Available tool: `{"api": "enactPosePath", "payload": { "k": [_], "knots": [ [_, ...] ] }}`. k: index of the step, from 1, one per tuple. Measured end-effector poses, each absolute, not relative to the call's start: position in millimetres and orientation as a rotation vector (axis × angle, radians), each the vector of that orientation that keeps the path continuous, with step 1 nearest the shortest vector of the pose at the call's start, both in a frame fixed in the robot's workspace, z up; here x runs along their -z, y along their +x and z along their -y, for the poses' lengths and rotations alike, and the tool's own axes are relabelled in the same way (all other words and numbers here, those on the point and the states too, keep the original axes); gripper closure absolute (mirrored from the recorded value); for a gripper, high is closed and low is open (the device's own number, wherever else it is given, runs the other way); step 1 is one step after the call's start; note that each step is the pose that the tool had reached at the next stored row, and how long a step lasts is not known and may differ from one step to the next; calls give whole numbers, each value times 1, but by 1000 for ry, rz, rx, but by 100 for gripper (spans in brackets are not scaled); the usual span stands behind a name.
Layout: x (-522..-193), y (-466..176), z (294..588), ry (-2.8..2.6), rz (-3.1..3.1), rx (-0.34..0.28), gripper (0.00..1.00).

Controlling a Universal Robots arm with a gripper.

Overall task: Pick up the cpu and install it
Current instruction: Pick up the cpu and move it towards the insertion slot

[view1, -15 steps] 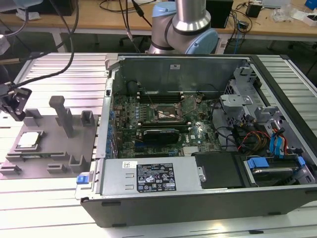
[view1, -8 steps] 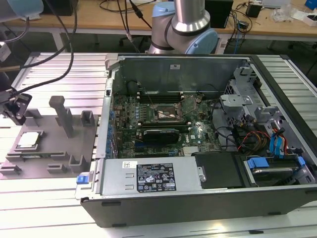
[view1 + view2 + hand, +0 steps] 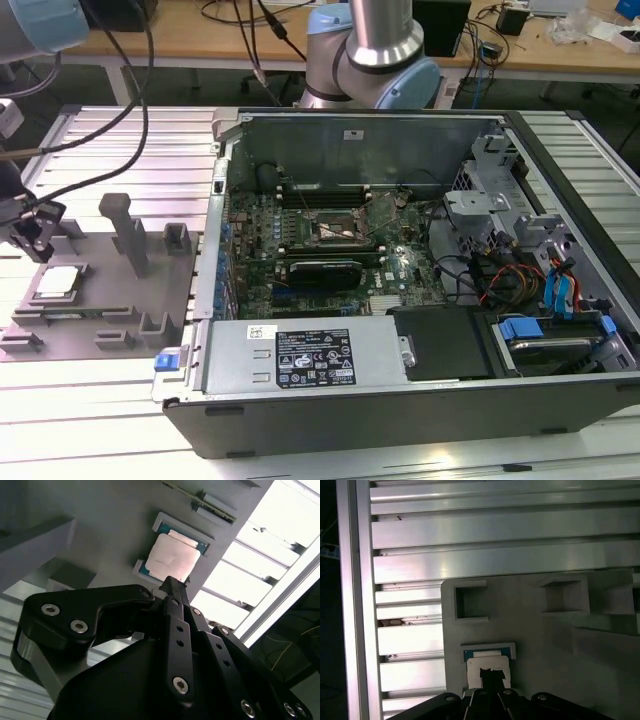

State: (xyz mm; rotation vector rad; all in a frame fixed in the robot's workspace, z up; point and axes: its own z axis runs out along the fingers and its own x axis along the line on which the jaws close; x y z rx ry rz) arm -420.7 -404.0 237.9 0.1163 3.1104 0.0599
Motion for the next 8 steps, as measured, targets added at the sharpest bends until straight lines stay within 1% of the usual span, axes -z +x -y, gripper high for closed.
{"api": "enactPosePath", "payload": {
  "k": [4, 8],
  "knots": [
    [-231, -421, 413, 116, -3114, -60, 89],
    [-223, -419, 414, 110, -3117, -60, 89]
  ]
}}
